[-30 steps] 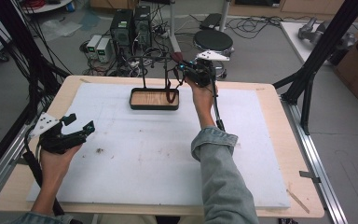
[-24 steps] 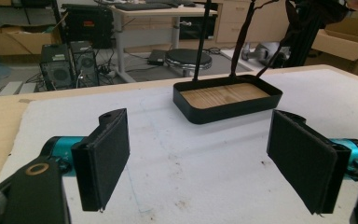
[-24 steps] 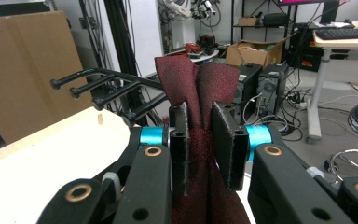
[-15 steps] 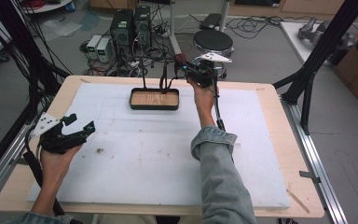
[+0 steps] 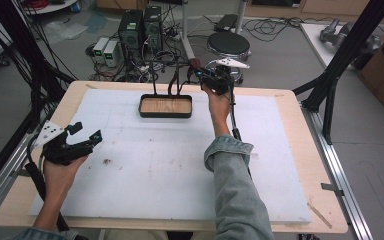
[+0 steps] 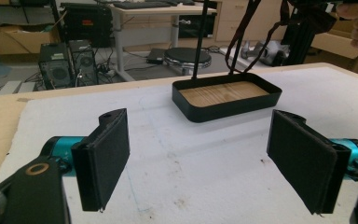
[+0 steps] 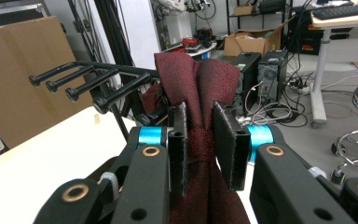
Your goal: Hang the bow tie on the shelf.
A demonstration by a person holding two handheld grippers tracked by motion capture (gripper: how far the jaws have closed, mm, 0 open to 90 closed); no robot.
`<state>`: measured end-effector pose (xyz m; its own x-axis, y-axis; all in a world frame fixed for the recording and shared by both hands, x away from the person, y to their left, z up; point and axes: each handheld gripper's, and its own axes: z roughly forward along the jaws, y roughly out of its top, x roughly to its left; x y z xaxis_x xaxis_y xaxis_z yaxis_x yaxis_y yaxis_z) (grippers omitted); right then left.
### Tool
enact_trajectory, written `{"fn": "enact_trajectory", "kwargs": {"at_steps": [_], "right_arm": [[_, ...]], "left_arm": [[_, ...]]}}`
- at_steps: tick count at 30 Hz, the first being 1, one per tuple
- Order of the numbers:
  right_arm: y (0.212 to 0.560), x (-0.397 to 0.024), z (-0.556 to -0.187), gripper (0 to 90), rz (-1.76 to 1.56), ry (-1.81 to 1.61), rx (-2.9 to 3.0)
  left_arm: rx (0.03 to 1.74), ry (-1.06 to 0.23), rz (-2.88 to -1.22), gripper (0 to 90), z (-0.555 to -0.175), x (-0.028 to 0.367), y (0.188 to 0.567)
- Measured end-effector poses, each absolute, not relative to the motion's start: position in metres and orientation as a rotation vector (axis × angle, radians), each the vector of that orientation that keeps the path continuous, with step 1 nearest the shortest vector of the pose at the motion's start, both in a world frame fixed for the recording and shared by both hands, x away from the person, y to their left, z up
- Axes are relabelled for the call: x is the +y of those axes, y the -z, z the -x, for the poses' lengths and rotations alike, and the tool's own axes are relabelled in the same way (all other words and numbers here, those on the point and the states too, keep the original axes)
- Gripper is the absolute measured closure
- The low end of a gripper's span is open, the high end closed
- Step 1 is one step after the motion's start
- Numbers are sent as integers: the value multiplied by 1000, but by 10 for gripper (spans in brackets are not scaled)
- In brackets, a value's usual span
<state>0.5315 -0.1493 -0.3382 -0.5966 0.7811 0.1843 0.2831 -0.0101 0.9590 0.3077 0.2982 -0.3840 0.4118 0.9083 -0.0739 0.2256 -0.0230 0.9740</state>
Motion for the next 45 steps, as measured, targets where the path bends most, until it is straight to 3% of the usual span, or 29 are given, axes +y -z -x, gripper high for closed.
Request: {"fn": "enact_trajectory", "kwargs": {"at_steps": [20,45], "right_arm": [[343,-145,-532,746,-1101,-1595,1911],[300,-167,-501,585,-1016,-1591,1871]], "left_arm": [[1048,-748,-1525,214,-308,299,384],[1048,-748,-1524,214,-307,298,383]]}}
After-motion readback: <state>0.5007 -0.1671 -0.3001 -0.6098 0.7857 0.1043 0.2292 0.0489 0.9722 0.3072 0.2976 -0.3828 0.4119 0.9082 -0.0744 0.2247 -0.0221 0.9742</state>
